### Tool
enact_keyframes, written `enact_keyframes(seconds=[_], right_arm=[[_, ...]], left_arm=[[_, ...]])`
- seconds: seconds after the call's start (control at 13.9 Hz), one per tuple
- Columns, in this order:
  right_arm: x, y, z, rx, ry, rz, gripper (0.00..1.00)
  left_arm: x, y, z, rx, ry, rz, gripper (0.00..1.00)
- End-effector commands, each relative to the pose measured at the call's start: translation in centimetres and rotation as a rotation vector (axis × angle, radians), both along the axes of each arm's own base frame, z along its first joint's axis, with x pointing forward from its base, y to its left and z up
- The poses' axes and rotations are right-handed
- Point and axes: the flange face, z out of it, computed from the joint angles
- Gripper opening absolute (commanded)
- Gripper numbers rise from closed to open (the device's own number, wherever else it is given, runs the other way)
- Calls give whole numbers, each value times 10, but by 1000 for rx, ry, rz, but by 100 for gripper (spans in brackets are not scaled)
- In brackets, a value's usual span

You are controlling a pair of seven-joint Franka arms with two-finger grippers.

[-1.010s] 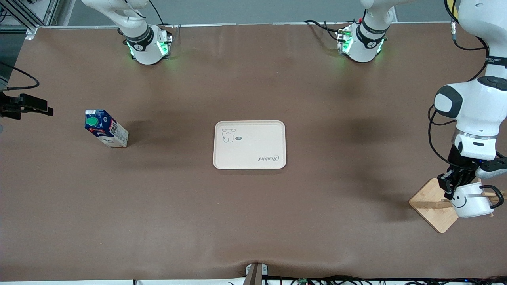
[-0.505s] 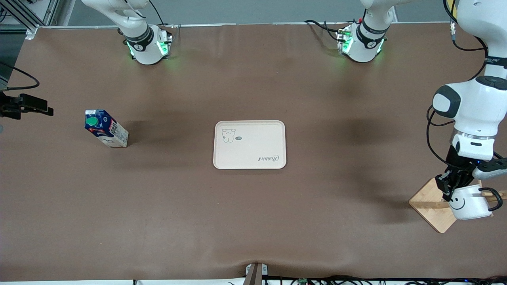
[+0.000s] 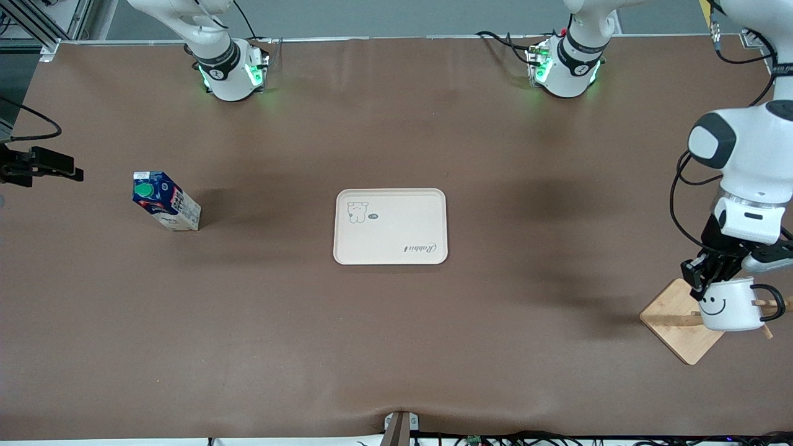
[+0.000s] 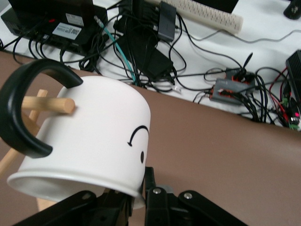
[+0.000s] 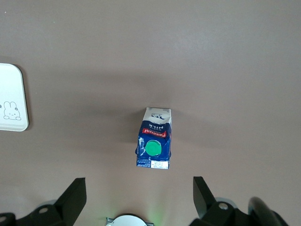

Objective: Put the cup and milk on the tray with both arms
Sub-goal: 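Lift the mug off the stand and carry it over the tray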

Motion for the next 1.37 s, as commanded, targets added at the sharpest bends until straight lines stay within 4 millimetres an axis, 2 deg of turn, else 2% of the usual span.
enact_keyframes(seconds=[0.0, 0.29, 0.58, 0.72, 0.79, 1.01, 1.3], right_arm=[[-1, -2, 6, -5, -2, -14, 100], [-2, -3, 6, -5, -2, -17, 100], [-2, -3, 6, -5, -2, -17, 100], [-2, -4, 6, -5, -2, -19, 100], [-1, -4, 5, -5, -2, -16, 100], [-1, -4, 5, -4, -2, -14, 100], [-1, -7, 4, -4, -2, -17, 100]], left_arm=[[-11, -13, 28, 17, 44, -25, 0], [-15, -66, 53, 16, 176, -95, 0], [-17, -91, 73, 31, 244, -144, 0], [-20, -126, 77, 27, 283, -193, 0], [-20, -141, 70, 25, 306, -217, 0], [-32, -213, 53, -28, 373, -218, 0], [-50, -327, 15, -122, 525, -131, 0]])
